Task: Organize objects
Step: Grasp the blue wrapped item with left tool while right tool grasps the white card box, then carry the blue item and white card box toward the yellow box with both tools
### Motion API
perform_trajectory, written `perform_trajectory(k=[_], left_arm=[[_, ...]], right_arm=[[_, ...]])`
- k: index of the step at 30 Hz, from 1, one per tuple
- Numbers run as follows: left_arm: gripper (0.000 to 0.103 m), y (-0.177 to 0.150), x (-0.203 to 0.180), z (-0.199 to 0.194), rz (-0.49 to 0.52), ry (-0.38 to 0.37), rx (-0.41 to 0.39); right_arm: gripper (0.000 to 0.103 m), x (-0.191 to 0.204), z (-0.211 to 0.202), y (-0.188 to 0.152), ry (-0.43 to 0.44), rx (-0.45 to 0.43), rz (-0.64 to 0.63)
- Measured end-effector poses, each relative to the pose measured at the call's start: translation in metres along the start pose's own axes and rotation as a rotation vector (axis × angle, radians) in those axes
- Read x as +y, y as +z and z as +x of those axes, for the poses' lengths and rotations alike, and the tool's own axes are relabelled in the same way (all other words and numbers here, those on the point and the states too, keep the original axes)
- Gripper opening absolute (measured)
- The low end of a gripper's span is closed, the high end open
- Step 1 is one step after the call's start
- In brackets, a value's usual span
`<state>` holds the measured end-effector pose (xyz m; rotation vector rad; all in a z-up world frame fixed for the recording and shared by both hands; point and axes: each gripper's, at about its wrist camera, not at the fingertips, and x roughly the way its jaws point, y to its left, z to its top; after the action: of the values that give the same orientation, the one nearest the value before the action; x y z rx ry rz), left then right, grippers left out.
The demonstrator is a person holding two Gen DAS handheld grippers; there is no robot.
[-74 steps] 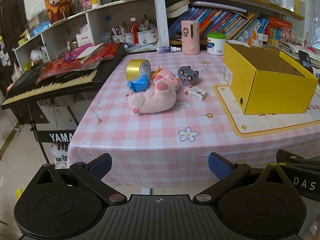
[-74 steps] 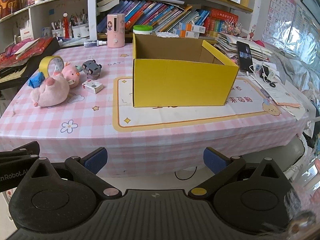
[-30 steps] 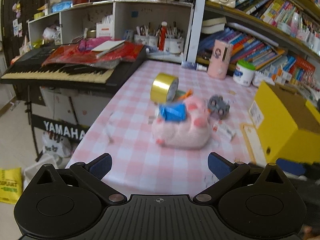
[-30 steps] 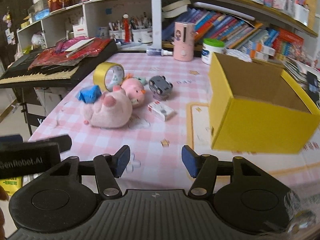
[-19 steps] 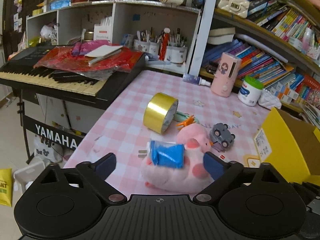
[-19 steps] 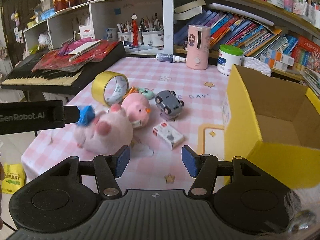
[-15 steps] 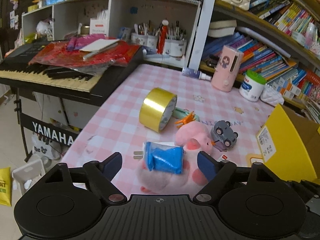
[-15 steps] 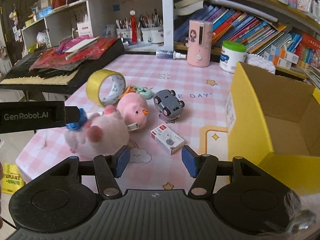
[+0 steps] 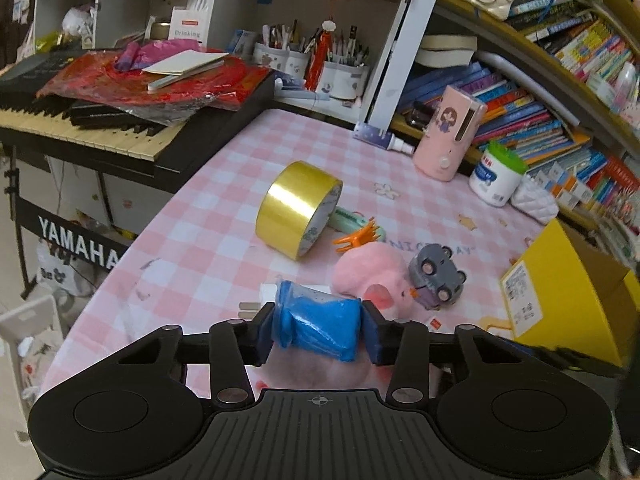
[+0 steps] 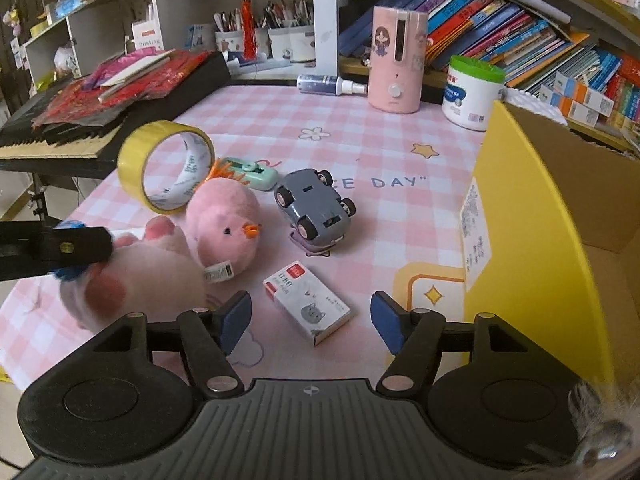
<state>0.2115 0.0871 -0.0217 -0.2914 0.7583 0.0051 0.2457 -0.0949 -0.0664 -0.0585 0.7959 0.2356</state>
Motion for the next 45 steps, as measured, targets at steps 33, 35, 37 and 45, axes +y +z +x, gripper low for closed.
perform_trajectory(k=[33, 35, 37, 45], left_arm=[[0.039, -0.069, 0.005, -0.095, 0.005, -0.140, -0.031], [0.039, -0.079, 0.007, -0.101, 0.014, -0.132, -0.005], [0.038, -0.090, 0.007, -0.107, 0.029, -0.134, 0.027], [0.038, -0.122, -0.006, -0.127, 0.121, -0.208, 0.095]], right_arm=[[0.028, 0.004, -0.100, -0.048, 0.062, 0.026, 0.043], [0.028, 0.008, -0.114, -0.059, 0.040, 0.007, 0.043], [0.028, 0.011, -0.127, -0.072, 0.023, -0.002, 0.054], [0.028, 0.012, -0.174, -0.121, -0.060, -0.002, 0.131]])
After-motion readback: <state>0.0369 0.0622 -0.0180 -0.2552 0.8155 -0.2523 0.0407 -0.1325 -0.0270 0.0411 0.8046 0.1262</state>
